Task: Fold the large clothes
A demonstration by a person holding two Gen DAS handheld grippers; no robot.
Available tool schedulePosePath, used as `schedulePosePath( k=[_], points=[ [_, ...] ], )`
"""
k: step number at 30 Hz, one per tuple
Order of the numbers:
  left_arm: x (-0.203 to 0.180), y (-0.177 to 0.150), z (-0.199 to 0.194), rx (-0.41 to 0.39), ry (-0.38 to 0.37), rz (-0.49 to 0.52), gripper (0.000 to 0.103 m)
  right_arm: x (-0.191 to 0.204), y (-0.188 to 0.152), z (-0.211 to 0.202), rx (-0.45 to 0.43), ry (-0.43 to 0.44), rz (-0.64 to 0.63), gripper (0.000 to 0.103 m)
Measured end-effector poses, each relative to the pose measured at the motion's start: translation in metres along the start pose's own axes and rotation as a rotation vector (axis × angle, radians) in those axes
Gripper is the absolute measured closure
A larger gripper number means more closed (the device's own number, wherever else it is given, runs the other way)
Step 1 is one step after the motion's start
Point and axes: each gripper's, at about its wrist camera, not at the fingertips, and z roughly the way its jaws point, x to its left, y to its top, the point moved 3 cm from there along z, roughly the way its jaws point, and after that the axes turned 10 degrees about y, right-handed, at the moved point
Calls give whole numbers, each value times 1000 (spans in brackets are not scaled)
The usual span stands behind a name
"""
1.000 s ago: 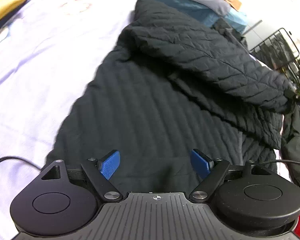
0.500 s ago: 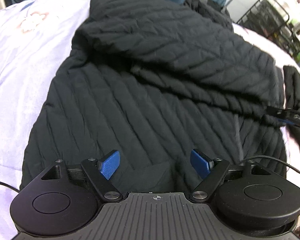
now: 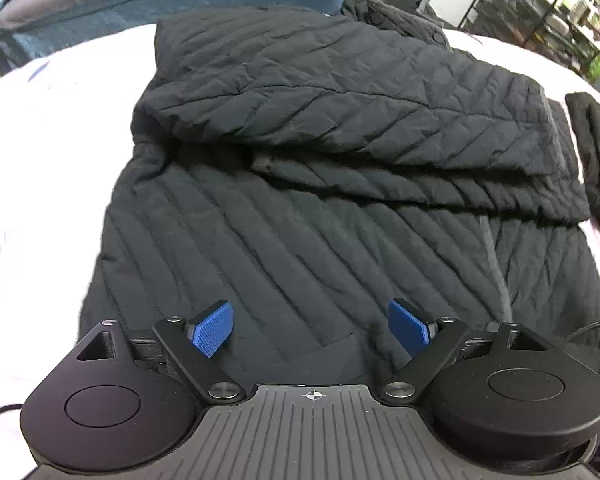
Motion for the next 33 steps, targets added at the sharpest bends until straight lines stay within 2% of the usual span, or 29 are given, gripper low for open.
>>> schedulePosePath(
  k=[4, 9, 15, 20, 23, 25, 28, 33],
  points=[
    [13, 0, -3, -1, 37, -7, 0, 1, -5, -12, 11, 74, 34, 12],
    [41, -2, -14, -59, 63, -61, 0, 1, -16, -33, -2, 189, 60, 12],
    [93, -9, -30, -51, 116, -98, 0, -10, -37, -65, -33, 172, -8, 12],
    [161, -28, -59, -65, 84, -144, 0, -37, -57, -96, 23, 116, -50, 14],
    [203, -41, -73, -51, 86, -221, 0, -61, -71, -123, 38, 99, -25, 17],
    [217, -47, -76, -43, 95, -242, 0, -77, -78, -140, 27, 97, 13, 19],
    [216, -54, -71, -24, 103, -205, 0, -88, -84, -151, 33, 131, 49, 22],
    [178, -63, -53, 22, 1, -145, 0, -75, -93, -127, 72, 231, 100, 25]
  ],
)
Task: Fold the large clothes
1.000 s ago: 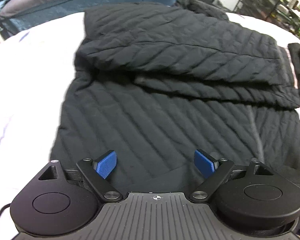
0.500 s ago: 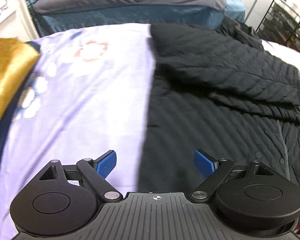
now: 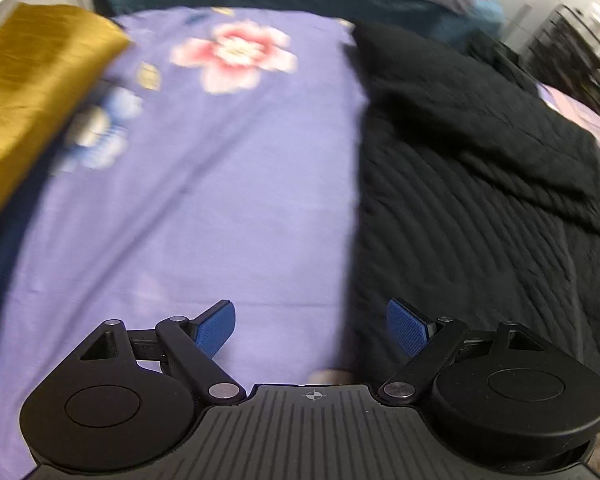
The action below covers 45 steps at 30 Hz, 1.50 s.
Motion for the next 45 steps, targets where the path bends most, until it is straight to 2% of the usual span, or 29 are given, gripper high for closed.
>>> schedulePosePath(
  k=[4, 9, 13, 17, 22, 28, 32, 33, 36, 39, 43, 45],
  points=[
    [-21, -6, 8, 15, -44, 24, 0, 11, -13, 32, 56, 46, 19, 26],
    [-19, -10, 19, 43, -72, 11, 0, 15, -25, 58, 112, 87, 63, 27],
    [-15, -15, 31, 87, -84, -7, 0, 11, -37, 71, 151, 75, 85, 28],
    [-15, -22, 43, 120, -74, 2, 0, 7, -47, 82, 170, 103, 142, 28],
    [-14, -21, 50, 140, -161, -49, 0, -4, -56, 92, 194, 98, 206, 28],
    [-46, -21, 60, 154, -214, 12, 0, -11, -56, 96, 194, 121, 283, 31],
    [-59, -19, 66, 151, -197, 19, 0, -3, -51, 106, 225, 118, 272, 31],
    [-60, -19, 67, 152, -196, 18, 0, -3, -51, 108, 236, 114, 270, 33],
    [-59, -18, 65, 159, -214, 12, 0, -1, -53, 115, 253, 90, 273, 49],
    [-55, -19, 60, 168, -232, -32, 0, 0, -54, 116, 261, 97, 290, 61],
    [-55, -18, 53, 166, -257, -46, 12, 5, -51, 111, 250, 117, 290, 77],
    [-56, -16, 49, 163, -263, -28, 15, 9, -48, 108, 240, 135, 291, 81]
  ],
)
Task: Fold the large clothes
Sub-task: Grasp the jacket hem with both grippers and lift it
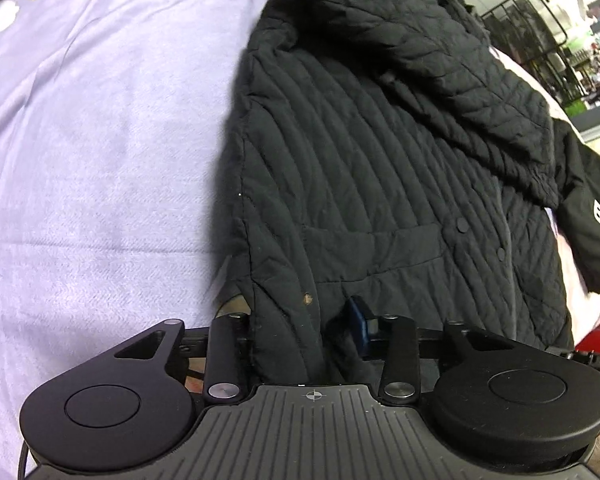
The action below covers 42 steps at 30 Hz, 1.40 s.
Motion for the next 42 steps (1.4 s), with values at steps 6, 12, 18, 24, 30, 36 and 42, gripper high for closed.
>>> schedulePosePath(
  k=[6, 12, 18, 24, 30, 36, 42],
  points=[
    [-4, 11, -12, -18, -47, -5, 37, 10, 5, -10, -28, 50, 7, 85],
    [-11, 39, -38, -100, -117, -44, 42, 36, 27, -27, -80, 158, -12, 88],
    [-39, 101, -58, -208, -80, 22, 45, 64, 79, -43, -169, 240, -64, 89],
    [-62, 176, -83, -342, -83, 26, 49, 90, 153, -57, -262, 284, -109, 90],
    [-73, 244, -77, -396, -35, -7, 49, 97, 234, -81, -384, 373, -27, 90],
    [-76, 294, -19, -323, 35, -131, 48, 81, 311, -58, -412, 348, 104, 90],
    [-68, 316, 22, -265, 76, -226, 46, 55, 364, -5, -414, 227, 211, 89]
  ],
)
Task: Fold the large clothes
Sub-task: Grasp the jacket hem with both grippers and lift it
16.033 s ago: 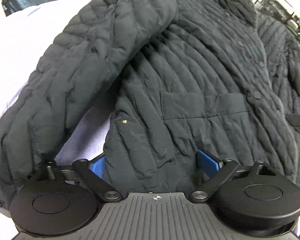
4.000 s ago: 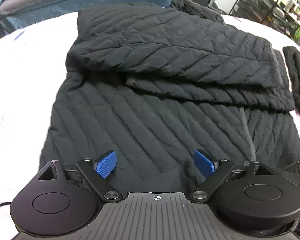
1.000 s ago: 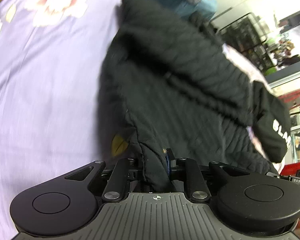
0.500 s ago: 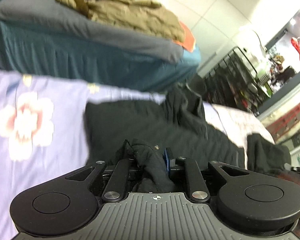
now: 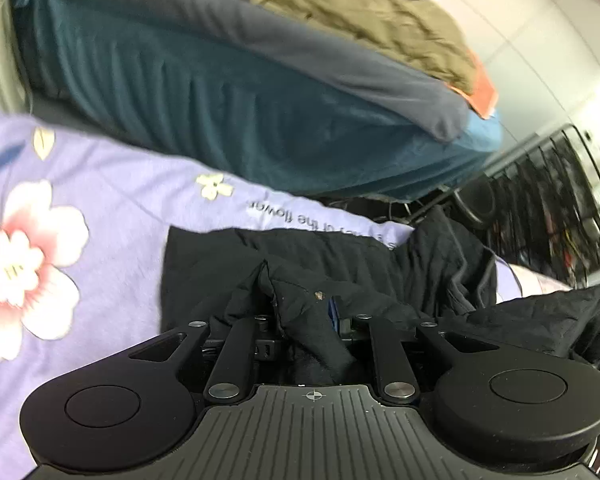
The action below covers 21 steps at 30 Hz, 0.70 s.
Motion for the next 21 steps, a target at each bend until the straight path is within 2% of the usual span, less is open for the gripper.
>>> schedulePosePath(
  k=[3, 7, 8, 9, 11, 14, 16, 18, 21],
  points=[
    [7, 1, 20, 44, -5, -67, 43, -15, 8, 20, -4, -38, 29, 89],
    [10, 1, 28, 70, -30, -104, 25, -34, 14, 37, 1, -92, 55, 89],
    [12, 2, 25, 72, -48, -112, 18, -38, 14, 41, -2, -103, 71, 89],
    [15, 4, 23, 73, -68, -121, 16, -41, 13, 41, -7, -113, 85, 89],
    [23, 11, 13, 59, -135, -162, 2, -45, 10, 42, -17, -120, 103, 88],
    [44, 22, -2, 30, -211, -269, 0, -45, 8, 39, -24, -102, 104, 83],
    [54, 27, -13, -8, -195, -288, 0, -47, 10, 36, -24, -71, 129, 77],
    [60, 30, -30, -88, -113, -231, 0, -52, 14, 32, -30, -32, 181, 70],
    [62, 25, -43, -96, -59, -150, 0, -51, 16, 24, -48, 31, 245, 45]
  ],
)
